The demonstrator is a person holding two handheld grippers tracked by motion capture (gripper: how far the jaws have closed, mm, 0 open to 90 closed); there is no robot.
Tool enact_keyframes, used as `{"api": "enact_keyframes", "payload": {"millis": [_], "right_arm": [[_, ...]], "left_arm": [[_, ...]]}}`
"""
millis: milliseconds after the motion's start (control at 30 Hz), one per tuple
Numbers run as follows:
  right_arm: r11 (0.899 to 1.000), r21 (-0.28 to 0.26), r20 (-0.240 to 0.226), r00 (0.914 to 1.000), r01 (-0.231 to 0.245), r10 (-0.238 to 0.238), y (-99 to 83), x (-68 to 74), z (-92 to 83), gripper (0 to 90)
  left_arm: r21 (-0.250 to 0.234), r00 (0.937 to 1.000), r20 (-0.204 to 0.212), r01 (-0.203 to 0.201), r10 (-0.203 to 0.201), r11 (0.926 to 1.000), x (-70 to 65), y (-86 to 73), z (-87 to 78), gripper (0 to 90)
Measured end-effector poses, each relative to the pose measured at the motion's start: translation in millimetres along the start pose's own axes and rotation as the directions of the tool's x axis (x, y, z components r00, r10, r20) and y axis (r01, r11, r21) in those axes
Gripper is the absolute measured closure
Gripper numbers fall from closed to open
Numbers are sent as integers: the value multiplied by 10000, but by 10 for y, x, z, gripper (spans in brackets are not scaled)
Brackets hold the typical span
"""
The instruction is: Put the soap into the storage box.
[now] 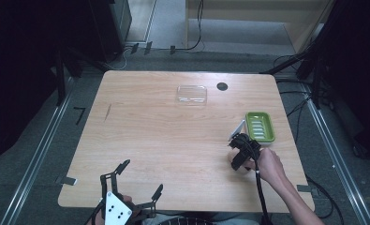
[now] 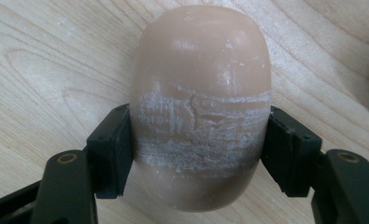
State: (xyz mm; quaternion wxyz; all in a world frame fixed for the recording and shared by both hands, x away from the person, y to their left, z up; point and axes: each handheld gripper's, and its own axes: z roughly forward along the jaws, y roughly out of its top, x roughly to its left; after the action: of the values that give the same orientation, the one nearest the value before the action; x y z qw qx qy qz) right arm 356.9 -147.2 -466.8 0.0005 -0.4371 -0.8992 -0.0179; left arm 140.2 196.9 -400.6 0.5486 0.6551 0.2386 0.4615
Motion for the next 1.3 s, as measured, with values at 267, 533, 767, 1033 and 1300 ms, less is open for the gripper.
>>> {"api": "enact_keyframes", "payload": {"millis": [267,533,767,1033,1300], "right_arm": [[9997,123,37,9998,204,-205,2,14,-11,334],[9995,84,56,9995,306,-306,-17,5,-98,334],[9991,66,77,9991,411,-412,-47,-10,-163,334],[9993,78,117,9993,354,-355,-83,-49,-214,334],[9993,54,183,9992,360,-361,-118,-88,-261,335]], "left_arm": [[-12,10000,-12,28,-29,10000,2,-1,-3,0],[-13,10000,-7,25,-25,10000,1,-1,-2,0],[-13,10000,-11,32,-32,10000,1,0,-2,0],[-13,10000,-3,34,-34,10000,2,-1,-2,0],[-14,10000,-5,34,-34,10000,1,-1,-1,0]]}}
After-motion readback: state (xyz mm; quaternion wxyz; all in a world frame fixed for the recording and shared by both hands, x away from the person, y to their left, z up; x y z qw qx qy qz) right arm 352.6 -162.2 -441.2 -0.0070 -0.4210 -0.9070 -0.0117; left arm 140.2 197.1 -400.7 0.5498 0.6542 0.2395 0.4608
